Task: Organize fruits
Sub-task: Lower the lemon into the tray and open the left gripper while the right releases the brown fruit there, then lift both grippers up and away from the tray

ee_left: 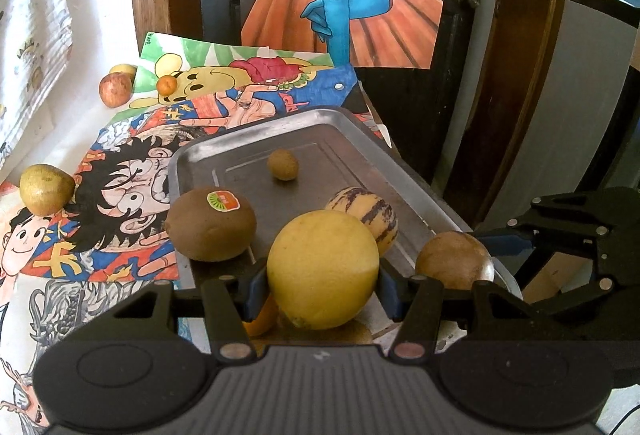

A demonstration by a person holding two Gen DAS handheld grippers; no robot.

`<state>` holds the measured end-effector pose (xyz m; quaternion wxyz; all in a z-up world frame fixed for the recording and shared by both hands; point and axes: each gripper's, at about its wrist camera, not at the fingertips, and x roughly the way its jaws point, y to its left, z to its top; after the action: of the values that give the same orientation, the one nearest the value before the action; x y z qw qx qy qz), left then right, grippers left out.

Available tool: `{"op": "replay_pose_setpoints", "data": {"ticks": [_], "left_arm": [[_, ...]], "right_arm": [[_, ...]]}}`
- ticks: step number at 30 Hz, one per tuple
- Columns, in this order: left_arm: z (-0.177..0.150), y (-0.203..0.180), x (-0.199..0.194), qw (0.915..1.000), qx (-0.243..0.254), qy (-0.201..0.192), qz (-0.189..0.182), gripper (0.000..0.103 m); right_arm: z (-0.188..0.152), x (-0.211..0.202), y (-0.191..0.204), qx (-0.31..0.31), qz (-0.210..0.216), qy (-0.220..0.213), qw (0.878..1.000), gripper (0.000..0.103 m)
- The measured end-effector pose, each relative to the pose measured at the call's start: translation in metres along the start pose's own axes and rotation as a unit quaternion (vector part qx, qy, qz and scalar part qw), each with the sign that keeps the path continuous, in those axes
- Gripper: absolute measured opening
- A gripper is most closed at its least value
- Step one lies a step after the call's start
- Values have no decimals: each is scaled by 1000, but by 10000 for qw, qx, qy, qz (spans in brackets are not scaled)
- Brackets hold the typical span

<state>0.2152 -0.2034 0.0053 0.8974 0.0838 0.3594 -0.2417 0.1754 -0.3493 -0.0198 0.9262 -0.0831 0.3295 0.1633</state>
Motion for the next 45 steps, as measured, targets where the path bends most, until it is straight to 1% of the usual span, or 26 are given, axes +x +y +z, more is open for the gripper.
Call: {"op": "replay_pose_setpoints", "data": {"ticks": [15, 23, 26, 29, 33, 37, 41, 43, 45], "left_arm": [[-1, -5, 0, 9998, 189, 19, 98, 60], [0, 1, -4, 9999, 19, -3, 124, 61], [1, 4, -7, 9999, -111, -10, 109, 63], [0, 7, -11, 9997, -240, -43, 27, 67], [1, 6, -24, 9994, -263, -224, -11, 78], [1, 4, -39, 9987, -304, -402, -30, 84], [-3, 5, -56, 9976, -394, -576, 20, 92], [-7, 5, -65, 9967, -451, -671, 71, 99], [-10, 7, -74, 9958, -509, -754, 121, 102]], "right_arm": [[-4, 3, 1, 27, -37, 3, 10000, 49], [-5, 2, 0, 48, -38, -3, 10000, 50], [-6, 0, 0, 64, -43, -49, 10000, 51], [-6, -4, 1, 96, -57, -90, 9999, 54], [-7, -11, 4, 132, -106, -125, 9998, 58], [-8, -21, 7, 184, -157, -192, 9995, 62], [-8, -35, 11, 220, -202, -309, 9991, 70], [-8, -43, 13, 240, -227, -366, 9988, 73], [-8, -50, 17, 277, -239, -421, 9984, 80]]}}
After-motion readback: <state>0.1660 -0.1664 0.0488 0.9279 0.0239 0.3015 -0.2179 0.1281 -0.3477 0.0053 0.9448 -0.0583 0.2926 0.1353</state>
